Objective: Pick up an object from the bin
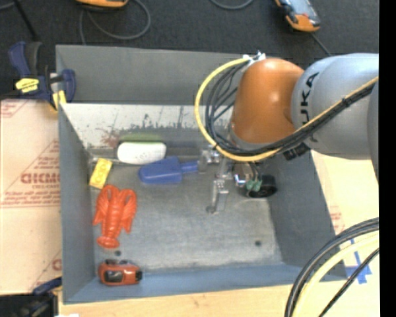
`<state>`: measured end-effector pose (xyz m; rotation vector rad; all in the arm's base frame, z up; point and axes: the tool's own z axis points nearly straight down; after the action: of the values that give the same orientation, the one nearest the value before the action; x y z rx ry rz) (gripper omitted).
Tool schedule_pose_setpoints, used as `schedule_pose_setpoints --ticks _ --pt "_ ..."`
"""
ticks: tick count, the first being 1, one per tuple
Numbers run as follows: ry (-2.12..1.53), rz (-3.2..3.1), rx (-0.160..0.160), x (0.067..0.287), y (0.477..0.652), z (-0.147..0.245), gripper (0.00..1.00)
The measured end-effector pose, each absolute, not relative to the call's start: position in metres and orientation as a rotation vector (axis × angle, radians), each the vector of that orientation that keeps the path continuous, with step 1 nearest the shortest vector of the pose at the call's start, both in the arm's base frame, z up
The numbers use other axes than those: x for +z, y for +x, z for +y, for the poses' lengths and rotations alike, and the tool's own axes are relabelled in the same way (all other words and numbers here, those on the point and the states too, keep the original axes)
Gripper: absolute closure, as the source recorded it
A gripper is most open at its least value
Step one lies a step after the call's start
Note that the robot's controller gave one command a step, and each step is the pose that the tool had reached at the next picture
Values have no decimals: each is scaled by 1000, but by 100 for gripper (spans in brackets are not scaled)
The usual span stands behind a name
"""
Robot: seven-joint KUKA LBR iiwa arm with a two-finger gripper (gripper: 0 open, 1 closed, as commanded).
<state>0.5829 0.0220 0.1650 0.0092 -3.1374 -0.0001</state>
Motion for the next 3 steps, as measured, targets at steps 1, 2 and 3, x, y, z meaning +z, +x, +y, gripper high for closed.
schedule_pose_setpoints --ticks 1,2,3 --pt "9 -3146 -1 170 585 22 0" --pt "10 -3144 -1 170 586 23 0" --pt "24 -3156 -1 142 603 29 0"
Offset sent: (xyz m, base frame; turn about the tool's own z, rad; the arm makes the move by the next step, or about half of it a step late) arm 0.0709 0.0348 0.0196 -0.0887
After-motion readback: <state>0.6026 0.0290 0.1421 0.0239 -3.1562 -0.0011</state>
